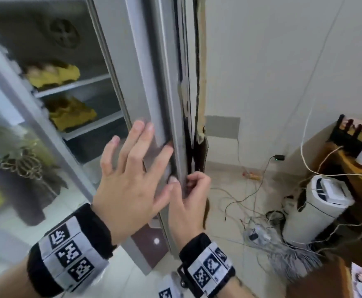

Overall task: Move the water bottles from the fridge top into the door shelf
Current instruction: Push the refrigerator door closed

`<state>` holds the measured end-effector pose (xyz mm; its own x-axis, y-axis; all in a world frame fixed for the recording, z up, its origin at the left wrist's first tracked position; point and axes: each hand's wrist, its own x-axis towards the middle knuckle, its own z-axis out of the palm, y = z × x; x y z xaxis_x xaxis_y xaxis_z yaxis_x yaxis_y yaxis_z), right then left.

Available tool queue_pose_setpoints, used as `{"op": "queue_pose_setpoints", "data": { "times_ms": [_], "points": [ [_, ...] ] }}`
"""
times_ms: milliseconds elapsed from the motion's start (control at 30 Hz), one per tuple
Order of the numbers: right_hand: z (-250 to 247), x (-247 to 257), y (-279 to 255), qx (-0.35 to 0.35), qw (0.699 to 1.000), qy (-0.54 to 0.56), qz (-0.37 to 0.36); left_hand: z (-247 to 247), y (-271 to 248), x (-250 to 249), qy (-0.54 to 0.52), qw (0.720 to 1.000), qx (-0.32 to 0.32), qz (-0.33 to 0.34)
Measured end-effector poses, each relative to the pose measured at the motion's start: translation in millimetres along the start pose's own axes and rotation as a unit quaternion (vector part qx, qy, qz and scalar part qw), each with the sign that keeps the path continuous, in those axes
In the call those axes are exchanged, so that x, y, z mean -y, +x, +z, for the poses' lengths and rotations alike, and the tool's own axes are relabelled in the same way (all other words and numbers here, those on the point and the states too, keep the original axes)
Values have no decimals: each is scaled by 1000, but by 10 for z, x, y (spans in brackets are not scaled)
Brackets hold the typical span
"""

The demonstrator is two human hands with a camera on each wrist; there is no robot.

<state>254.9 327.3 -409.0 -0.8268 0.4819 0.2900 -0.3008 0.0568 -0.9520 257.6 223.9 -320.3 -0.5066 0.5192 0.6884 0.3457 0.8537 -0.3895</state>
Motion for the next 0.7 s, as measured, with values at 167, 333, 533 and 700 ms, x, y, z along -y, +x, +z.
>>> {"op": "queue_pose_setpoints", "data": {
  "times_ms": [167,333,533,700],
  "points": [
    [660,45,-174,77,997,-11,-14,28,-356,567,0,997,25,-71],
    [1348,10,-288,120,991,-39,-42,163,-617,1212,-33,987,106,-117],
    [2092,-50,-324,131,984,-111,-56,321,-743,1822,-94,969,151,-173],
    [2561,-68,-342,111,983,-127,-75,497,-788,2222,-123,965,141,-182]
  ]
}}
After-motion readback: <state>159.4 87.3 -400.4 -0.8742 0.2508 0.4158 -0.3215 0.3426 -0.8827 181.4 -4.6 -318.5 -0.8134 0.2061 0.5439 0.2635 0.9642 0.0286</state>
